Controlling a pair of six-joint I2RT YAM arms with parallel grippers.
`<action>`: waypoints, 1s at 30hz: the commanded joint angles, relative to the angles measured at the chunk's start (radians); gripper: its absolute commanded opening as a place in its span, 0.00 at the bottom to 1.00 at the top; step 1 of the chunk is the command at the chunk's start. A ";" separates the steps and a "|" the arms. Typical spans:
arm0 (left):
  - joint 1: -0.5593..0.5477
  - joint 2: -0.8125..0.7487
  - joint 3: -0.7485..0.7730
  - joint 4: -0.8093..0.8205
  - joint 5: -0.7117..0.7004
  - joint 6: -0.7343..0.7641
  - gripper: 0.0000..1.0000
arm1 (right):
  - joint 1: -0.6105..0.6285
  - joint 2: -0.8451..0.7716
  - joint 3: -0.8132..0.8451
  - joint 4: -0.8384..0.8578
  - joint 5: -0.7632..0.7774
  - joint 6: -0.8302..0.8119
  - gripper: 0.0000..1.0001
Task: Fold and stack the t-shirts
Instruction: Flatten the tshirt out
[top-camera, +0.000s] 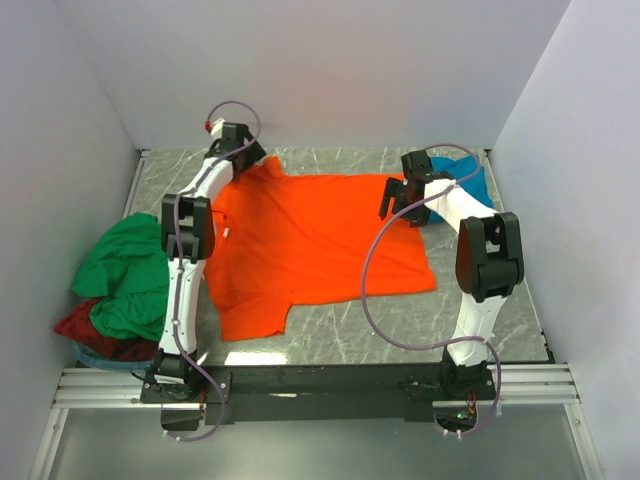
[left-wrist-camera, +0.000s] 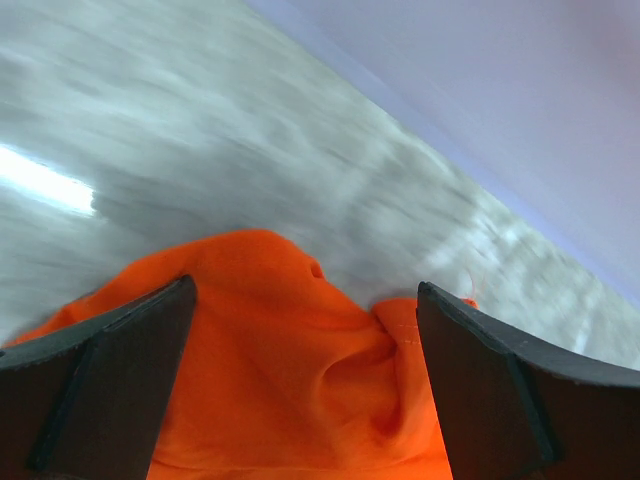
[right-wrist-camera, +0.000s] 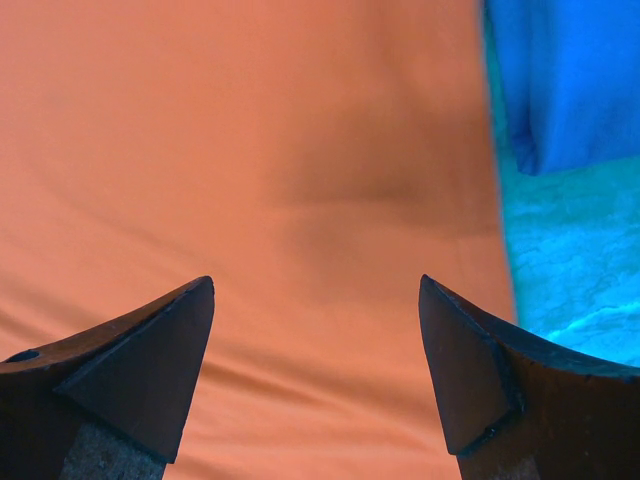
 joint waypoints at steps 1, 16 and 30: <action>0.039 -0.037 -0.033 -0.112 -0.064 -0.012 1.00 | -0.011 0.026 0.060 0.008 -0.004 -0.015 0.89; 0.024 -0.291 -0.215 -0.087 -0.019 0.016 0.99 | 0.024 -0.027 0.048 0.028 -0.056 -0.039 0.89; -0.114 -0.796 -0.760 -0.064 -0.071 -0.047 0.99 | 0.085 -0.380 -0.370 0.077 -0.008 0.059 0.89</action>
